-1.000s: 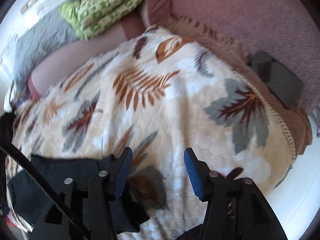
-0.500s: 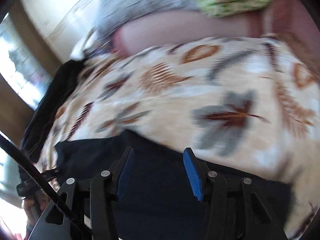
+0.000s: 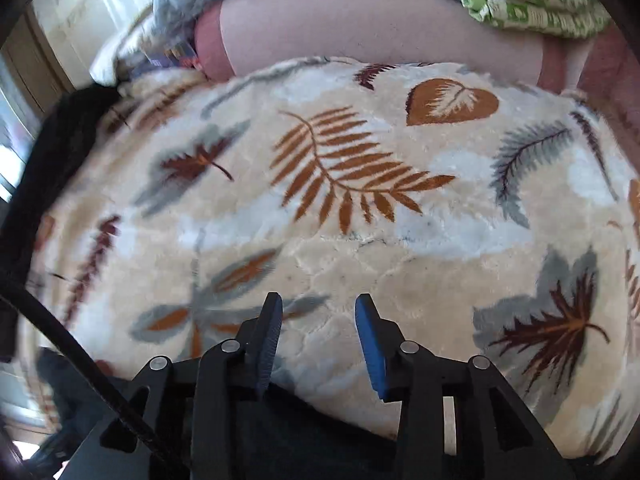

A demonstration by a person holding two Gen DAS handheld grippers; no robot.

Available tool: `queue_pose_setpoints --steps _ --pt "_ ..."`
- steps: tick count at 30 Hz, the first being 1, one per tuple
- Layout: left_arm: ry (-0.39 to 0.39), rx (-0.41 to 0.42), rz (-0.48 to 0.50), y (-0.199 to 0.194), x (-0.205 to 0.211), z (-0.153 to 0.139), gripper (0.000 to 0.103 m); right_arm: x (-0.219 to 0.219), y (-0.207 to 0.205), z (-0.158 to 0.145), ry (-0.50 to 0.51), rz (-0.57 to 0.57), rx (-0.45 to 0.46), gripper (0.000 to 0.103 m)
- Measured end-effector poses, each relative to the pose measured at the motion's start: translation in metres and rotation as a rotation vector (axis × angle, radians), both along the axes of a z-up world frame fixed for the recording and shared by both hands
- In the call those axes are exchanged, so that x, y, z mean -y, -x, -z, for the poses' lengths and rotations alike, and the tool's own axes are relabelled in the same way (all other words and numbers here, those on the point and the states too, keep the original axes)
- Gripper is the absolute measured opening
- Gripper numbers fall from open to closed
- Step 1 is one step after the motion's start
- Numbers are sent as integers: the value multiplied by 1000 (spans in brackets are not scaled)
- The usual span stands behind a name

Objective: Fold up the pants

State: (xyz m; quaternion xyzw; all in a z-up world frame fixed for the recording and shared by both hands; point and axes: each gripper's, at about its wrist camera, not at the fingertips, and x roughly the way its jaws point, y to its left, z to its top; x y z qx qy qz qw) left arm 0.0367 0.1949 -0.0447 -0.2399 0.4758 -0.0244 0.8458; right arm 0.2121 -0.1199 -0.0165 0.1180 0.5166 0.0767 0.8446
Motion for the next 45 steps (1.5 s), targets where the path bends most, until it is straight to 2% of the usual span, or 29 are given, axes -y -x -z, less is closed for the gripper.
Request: queue_pose_setpoints --steps 1,5,8,11,14,15,18,20,22,27,30,33,36,39,44,45 --pt "-11 0 3 0 2 -1 42 13 11 -7 -50 8 7 43" --pt "-36 -12 17 -3 6 -3 46 57 66 -25 -80 32 47 51" --pt "-86 -36 34 -1 13 -12 46 116 126 -34 -101 126 71 51" --pt "-124 10 95 8 32 -36 46 170 178 -41 -102 254 102 55" --pt "-173 67 182 13 65 -61 53 221 222 -43 -100 379 117 59" --pt "-189 82 213 12 80 -67 57 232 232 -41 -115 405 112 61" --pt "-202 91 294 7 116 -74 59 256 252 -23 -216 469 58 63" --pt "-197 73 358 1 143 -73 59 261 262 -8 -286 497 28 63" --pt "-190 54 445 -7 177 -71 59 262 269 2 -309 512 14 63" --pt "-233 57 643 -26 266 -71 59 251 288 16 -385 530 20 63" --pt "-240 39 746 -35 313 -64 59 240 296 16 -372 533 38 63" --pt "-253 18 859 -39 366 -53 59 232 300 19 -317 550 58 66" --pt "-317 3 962 -37 418 -40 59 229 298 30 -308 559 37 66" --pt "-367 -7 1064 -33 458 -26 59 229 298 35 -312 546 54 66" --pt "-428 -41 1139 -42 498 1 59 228 297 41 -316 521 90 68" --pt "-434 -50 1148 -45 504 7 63 228 296 41 -317 518 97 68"
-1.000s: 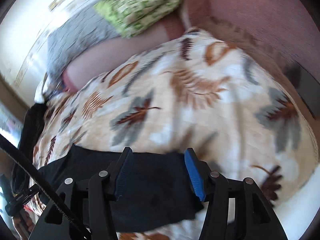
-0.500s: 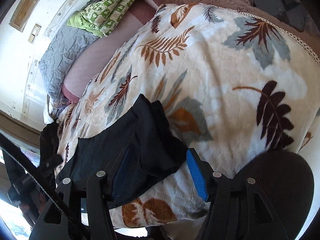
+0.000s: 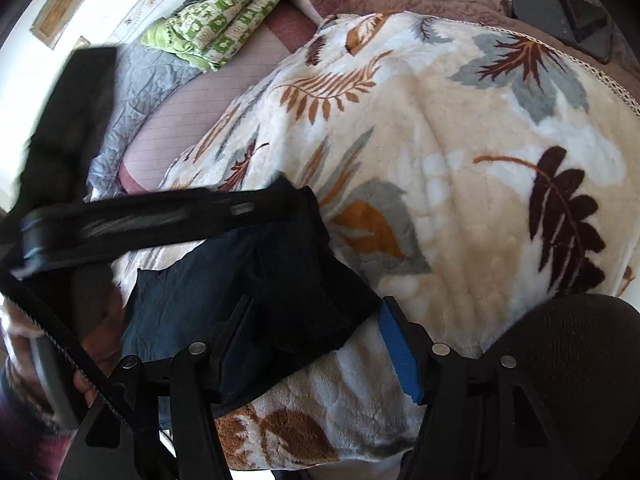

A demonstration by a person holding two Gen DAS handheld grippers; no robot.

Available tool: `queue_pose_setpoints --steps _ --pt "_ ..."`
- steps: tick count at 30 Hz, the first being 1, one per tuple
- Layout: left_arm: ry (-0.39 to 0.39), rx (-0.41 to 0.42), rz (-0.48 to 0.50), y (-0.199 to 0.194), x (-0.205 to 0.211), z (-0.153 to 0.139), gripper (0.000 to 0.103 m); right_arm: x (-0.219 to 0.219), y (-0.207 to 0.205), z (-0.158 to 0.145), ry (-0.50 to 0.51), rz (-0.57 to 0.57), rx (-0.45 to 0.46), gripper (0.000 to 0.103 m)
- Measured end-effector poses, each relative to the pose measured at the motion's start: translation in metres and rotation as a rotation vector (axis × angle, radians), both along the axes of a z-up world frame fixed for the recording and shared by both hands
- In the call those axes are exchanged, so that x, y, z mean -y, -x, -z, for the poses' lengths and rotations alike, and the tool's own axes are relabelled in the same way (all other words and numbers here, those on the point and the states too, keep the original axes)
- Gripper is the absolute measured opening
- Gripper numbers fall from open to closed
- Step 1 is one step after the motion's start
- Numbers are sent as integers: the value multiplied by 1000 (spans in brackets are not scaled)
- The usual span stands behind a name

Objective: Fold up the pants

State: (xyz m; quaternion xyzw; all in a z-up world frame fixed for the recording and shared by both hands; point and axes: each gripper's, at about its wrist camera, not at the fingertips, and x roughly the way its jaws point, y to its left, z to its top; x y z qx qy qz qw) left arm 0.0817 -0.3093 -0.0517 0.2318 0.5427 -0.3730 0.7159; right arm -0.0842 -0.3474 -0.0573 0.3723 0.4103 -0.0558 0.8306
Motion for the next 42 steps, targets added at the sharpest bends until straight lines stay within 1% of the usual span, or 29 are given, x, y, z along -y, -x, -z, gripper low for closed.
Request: queue_pose_setpoints --steps 2,3,5,6,7,8,9,10,11,12,14,17,21,24,27,29,30,31,33,34,35,36,38,39,41,42 --pt "-15 -5 9 -2 7 8 67 0 -2 0 -4 -5 15 68" --pt "-26 3 14 -1 10 10 73 -1 -3 0 -3 -9 22 68" --pt "-42 40 34 5 16 12 74 -3 -7 0 11 -13 23 68" --pt "-50 57 45 7 17 12 72 -5 -10 -1 20 -17 27 68" --pt "-44 62 65 10 18 11 66 -7 -12 -2 29 -23 31 63" --pt "-31 59 78 12 17 8 45 -10 -15 -3 41 -35 36 56" --pt "-30 78 79 15 16 5 29 -13 -19 -5 56 -54 36 37" --pt "-33 106 81 18 14 1 27 -16 -22 -6 66 -76 36 29" --pt "-23 115 84 21 12 -2 20 -18 -25 -8 68 -87 43 27" --pt "-4 112 80 22 8 -5 18 -18 -26 -11 71 -91 54 24" --pt "48 90 47 21 -5 -14 18 -22 -28 -23 80 -112 89 22" --pt "138 53 -27 13 -30 -30 18 -34 -31 -41 106 -154 128 22" --pt "249 11 -150 2 -81 -49 18 -60 -39 -57 114 -236 161 22" --pt "309 -4 -256 -6 -123 -53 18 -89 -48 -68 131 -322 182 22" --pt "344 -23 -356 -13 -169 -47 18 -123 -63 -74 160 -422 189 22" --pt "349 -38 -414 -17 -198 -41 20 -147 -72 -71 180 -490 183 22" --pt "346 -43 -449 -18 -209 -37 25 -156 -76 -69 188 -516 177 22" --pt "347 -50 -489 -19 -223 -34 27 -165 -79 -66 195 -541 168 22" --pt "371 -79 -557 -18 -250 -32 40 -184 -85 -57 215 -596 142 22" --pt "383 -82 -580 -15 -259 -33 43 -192 -88 -52 226 -619 129 25" --pt "397 -76 -608 -12 -271 -36 48 -198 -90 -47 232 -636 117 26" --pt "408 -62 -637 -8 -283 -40 56 -202 -91 -43 224 -647 108 27" --pt "428 -17 -698 2 -307 -50 63 -203 -92 -37 170 -665 97 34" --pt "436 3 -727 6 -318 -54 64 -203 -92 -36 136 -675 96 40" --pt "447 24 -786 12 -341 -59 66 -204 -88 -39 65 -711 105 43" --pt "448 28 -804 13 -348 -60 69 -205 -85 -43 53 -733 118 49"
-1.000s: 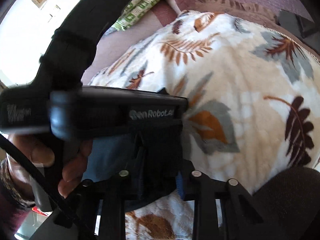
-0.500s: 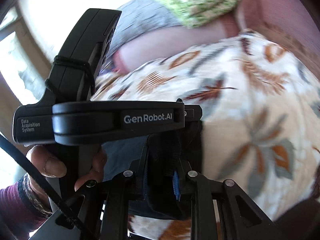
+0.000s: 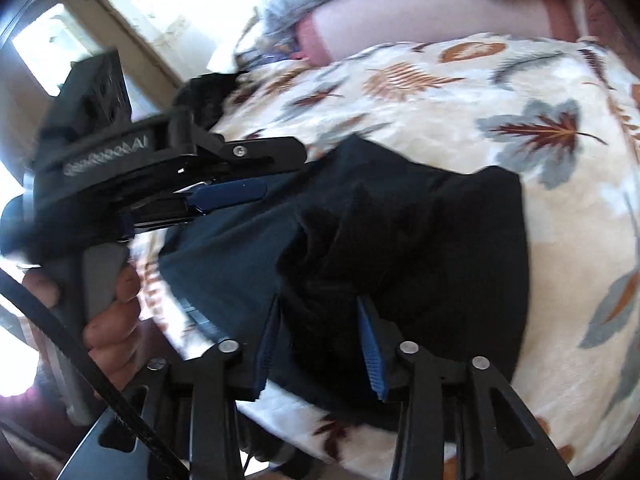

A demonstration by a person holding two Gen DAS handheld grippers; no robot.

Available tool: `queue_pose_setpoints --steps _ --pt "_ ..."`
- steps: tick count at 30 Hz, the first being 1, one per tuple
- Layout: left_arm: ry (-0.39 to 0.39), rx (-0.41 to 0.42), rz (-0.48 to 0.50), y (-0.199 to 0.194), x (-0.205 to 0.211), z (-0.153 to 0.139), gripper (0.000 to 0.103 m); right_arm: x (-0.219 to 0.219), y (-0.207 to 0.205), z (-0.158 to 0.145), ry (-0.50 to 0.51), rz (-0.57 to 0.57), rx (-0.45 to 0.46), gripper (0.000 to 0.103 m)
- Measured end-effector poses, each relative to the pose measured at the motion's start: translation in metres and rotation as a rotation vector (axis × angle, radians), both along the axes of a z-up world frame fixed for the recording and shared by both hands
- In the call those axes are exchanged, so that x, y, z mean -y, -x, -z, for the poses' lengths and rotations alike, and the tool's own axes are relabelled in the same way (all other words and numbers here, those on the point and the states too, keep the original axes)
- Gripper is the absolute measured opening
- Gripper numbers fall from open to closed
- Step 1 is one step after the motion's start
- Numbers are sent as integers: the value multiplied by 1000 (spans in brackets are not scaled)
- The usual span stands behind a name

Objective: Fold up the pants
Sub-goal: 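Fold the grasped edge with the right gripper toward the left gripper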

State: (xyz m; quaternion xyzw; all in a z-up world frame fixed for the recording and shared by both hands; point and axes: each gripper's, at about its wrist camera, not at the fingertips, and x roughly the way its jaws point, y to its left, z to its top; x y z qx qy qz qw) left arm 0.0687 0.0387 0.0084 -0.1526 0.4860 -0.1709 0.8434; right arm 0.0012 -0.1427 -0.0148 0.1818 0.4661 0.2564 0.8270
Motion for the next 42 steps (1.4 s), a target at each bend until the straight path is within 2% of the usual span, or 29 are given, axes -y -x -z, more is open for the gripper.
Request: queue_pose_setpoints --steps 1,2,6,8,9,10,12,16,17,18,19,21,22,23,24,25,28,33,34,37,39,42 --pt "1 1 -23 2 -10 -1 70 -1 4 -4 -2 -19 12 56" --pt "-1 3 -40 3 -17 -1 71 -1 7 -11 1 -38 31 59" --pt "-1 -6 -90 11 -38 2 71 13 13 -27 5 -20 61 59" --pt "9 -23 -93 14 -42 6 71 22 10 -31 26 25 57 41" --pt "17 -32 -83 16 -40 8 71 23 6 -32 45 39 46 20" --pt "20 -38 -75 18 -38 11 71 25 1 -32 67 55 35 13" --pt "10 -49 -50 23 -29 15 71 24 -10 -32 85 81 30 12" --pt "-31 -78 -10 32 -11 26 71 14 -31 -23 50 75 -19 13" --pt "-43 -83 -6 34 -10 28 71 12 -33 -20 57 71 -31 14" --pt "-54 -86 -8 36 -11 30 71 7 -36 -18 71 62 -40 26" --pt "-61 -89 -17 38 -14 32 71 2 -37 -17 90 49 -45 45" --pt "-49 -94 -36 39 -22 32 71 -10 -36 -15 143 28 -32 61" --pt "-35 -97 -49 39 -28 31 71 -16 -36 -12 182 17 -23 59" --pt "-22 -98 -60 39 -33 31 71 -21 -35 -9 230 14 -19 50" --pt "-13 -99 -69 39 -37 30 71 -22 -35 -5 260 20 -21 12" --pt "-3 -99 -78 39 -42 30 71 -20 -35 -3 254 23 -37 5" --pt "16 -93 -100 39 -51 29 71 0 -36 -5 127 77 -62 5" --pt "65 -115 -126 35 -62 33 71 -2 -36 -15 47 41 -63 6" --pt "76 -119 -129 36 -63 33 71 -6 -37 -11 31 16 -82 9" --pt "89 -125 -134 36 -65 32 71 -18 -46 17 7 -31 -176 11" --pt "86 -122 -137 37 -66 31 71 -14 -50 31 -59 -12 -199 11" --pt "90 -123 -141 36 -66 31 71 -2 -52 34 -153 6 -245 12"
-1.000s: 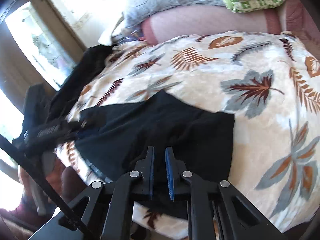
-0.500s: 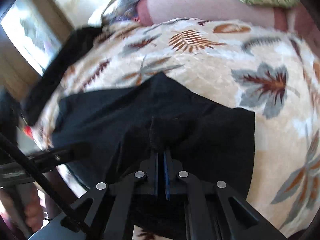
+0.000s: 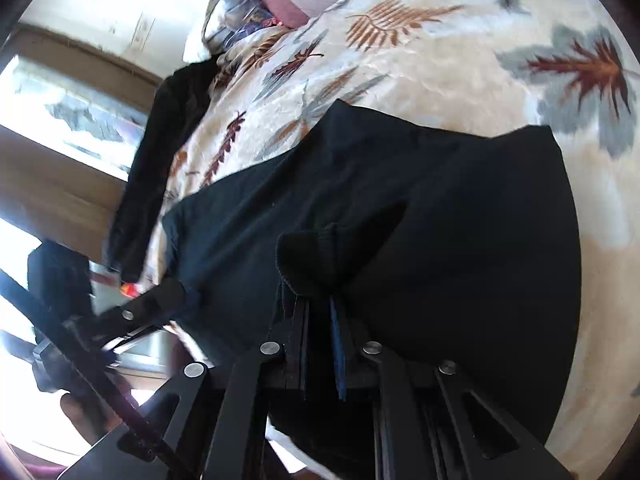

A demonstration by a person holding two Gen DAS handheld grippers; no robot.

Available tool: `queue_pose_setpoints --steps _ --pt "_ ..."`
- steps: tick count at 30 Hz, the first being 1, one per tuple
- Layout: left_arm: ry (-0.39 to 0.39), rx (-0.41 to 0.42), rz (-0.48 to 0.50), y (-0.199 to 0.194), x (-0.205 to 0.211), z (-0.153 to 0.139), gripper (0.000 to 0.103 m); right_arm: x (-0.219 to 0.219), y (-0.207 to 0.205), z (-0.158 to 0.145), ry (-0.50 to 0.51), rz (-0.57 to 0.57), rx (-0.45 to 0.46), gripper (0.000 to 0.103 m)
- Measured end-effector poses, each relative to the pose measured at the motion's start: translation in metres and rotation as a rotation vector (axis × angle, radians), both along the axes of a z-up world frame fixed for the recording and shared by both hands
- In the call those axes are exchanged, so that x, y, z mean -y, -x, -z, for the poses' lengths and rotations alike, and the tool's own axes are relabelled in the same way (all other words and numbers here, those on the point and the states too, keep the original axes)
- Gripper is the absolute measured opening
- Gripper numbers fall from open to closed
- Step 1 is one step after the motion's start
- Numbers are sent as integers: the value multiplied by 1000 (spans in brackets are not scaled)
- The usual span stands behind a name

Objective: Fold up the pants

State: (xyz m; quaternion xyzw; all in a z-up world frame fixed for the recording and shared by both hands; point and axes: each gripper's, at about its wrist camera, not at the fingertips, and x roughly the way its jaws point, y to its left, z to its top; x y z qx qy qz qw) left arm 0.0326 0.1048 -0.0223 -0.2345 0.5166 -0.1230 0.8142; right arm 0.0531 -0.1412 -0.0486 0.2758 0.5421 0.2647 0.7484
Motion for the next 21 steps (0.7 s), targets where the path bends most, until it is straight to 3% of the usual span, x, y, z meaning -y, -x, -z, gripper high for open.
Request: queue_pose_setpoints --steps 4,7,13,15,18,20,21 --pt "9 -3 -5 -1 -3 2 71 8 12 -27 -5 3 91 18" --pt "10 -2 -6 -1 -3 2 71 9 17 -37 -43 7 107 18" --pt "13 -4 -23 0 -9 0 71 -39 18 -1 -38 -131 -20 14" --pt "14 -2 -28 1 -12 -1 71 -49 22 0 -10 -138 6 15" --pt "13 5 -38 3 -18 -2 71 -44 21 -22 -32 -144 60 20" --pt "18 2 -45 3 -19 0 71 -35 19 -40 -42 -120 116 32" --pt "17 0 -49 3 -18 1 71 -29 16 -45 -34 -96 132 43"
